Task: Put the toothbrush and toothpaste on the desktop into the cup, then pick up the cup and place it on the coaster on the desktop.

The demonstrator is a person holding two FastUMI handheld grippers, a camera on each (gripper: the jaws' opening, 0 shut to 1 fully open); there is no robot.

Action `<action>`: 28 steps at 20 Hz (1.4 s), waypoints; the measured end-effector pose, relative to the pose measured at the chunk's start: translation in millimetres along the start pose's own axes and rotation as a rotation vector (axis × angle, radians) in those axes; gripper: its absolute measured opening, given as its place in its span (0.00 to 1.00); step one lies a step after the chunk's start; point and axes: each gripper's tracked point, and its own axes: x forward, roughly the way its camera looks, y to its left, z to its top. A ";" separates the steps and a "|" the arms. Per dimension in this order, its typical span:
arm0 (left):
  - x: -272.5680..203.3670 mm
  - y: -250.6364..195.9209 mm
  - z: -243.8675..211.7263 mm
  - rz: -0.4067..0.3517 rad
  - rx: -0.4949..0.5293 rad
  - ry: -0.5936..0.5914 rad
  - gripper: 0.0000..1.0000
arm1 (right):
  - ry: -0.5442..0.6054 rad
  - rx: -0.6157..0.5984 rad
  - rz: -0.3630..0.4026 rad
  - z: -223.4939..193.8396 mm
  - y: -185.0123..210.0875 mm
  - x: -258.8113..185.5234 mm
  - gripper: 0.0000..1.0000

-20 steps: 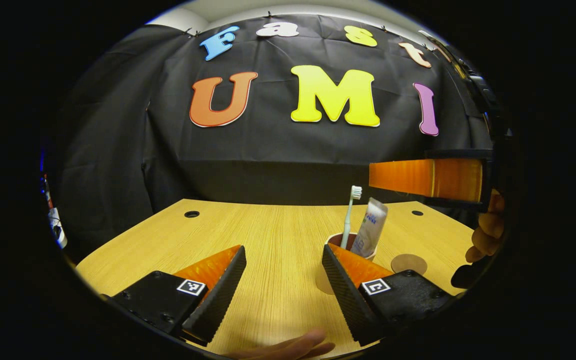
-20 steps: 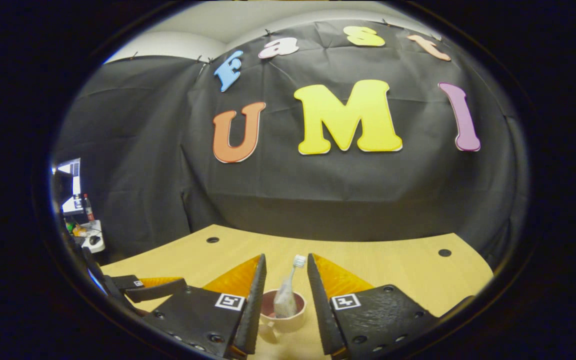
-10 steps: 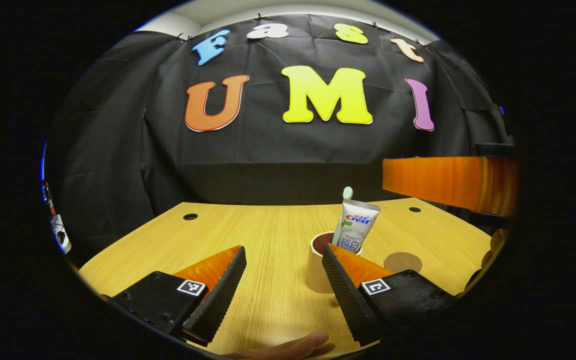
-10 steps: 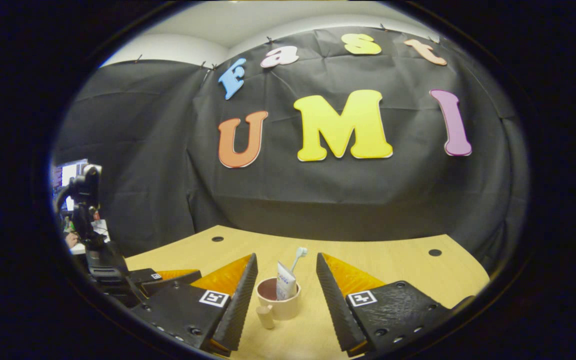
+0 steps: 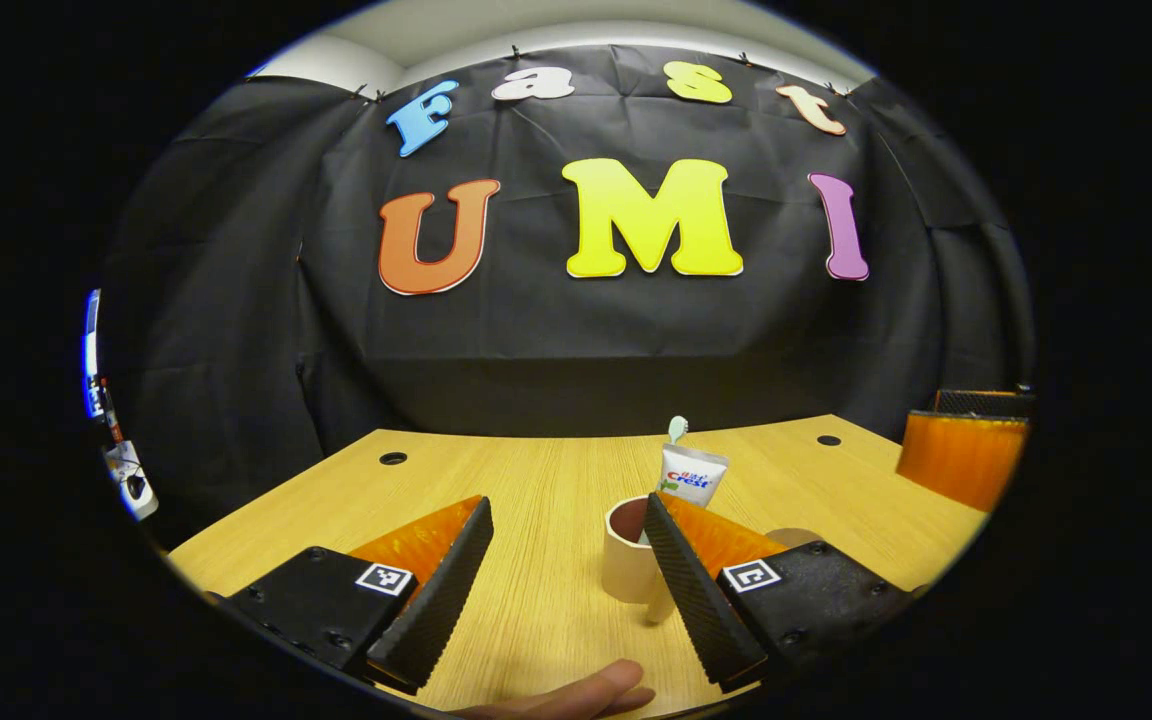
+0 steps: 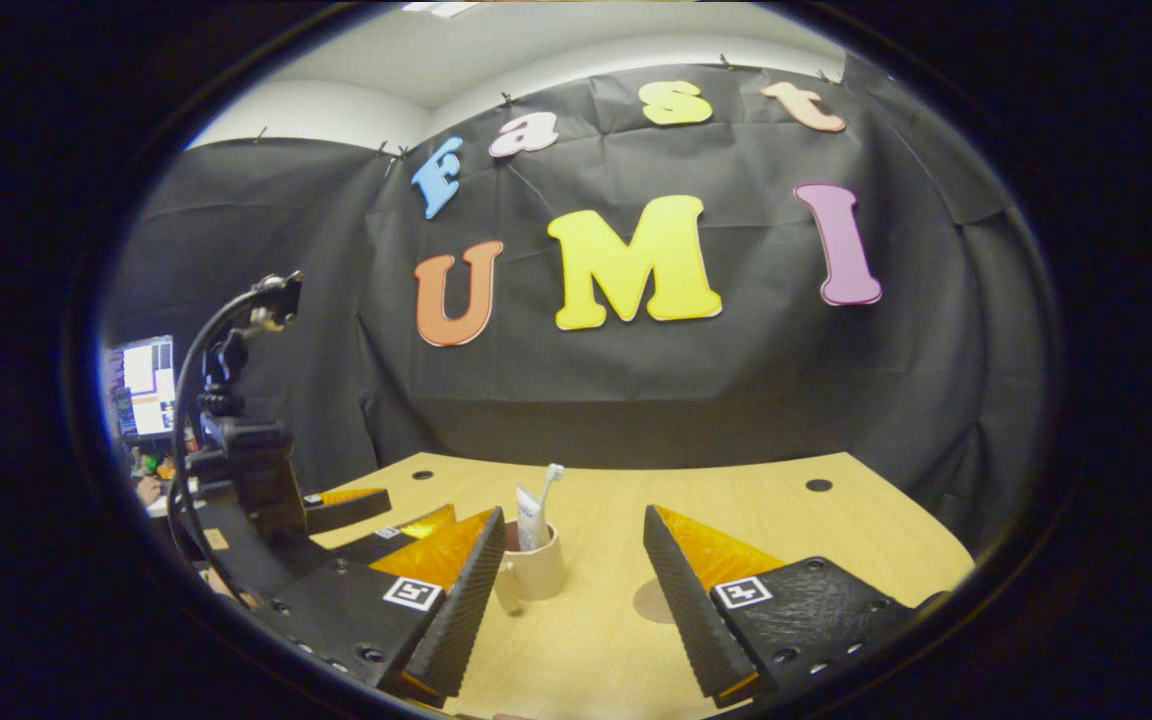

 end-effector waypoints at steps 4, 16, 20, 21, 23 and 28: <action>0.3 -9.7 -0.1 -0.037 -0.058 0.079 0.97 | -0.006 -0.042 -0.038 -5.9 -18.9 -26.1 0.88; 22.4 -41.4 -36.2 -0.134 -0.054 0.544 0.97 | -0.003 -0.031 -0.091 -14.5 -52.1 -43.3 0.94; 22.1 -52.9 -67.1 -0.151 -0.051 0.752 1.00 | 0.001 -0.016 -0.101 -19.7 -63.3 -42.4 0.94; 23.1 -52.8 -72.8 -0.146 -0.030 0.787 0.97 | 0.008 -0.002 -0.099 -22.5 -66.1 -42.3 0.94; 23.8 -56.6 -83.1 -0.148 -0.034 0.862 0.97 | 0.019 0.016 -0.098 -27.0 -71.8 -41.5 0.94; 27.3 -57.1 -108.4 -0.117 -0.050 1.019 0.96 | 0.051 0.077 -0.076 -37.7 -82.1 -38.5 0.95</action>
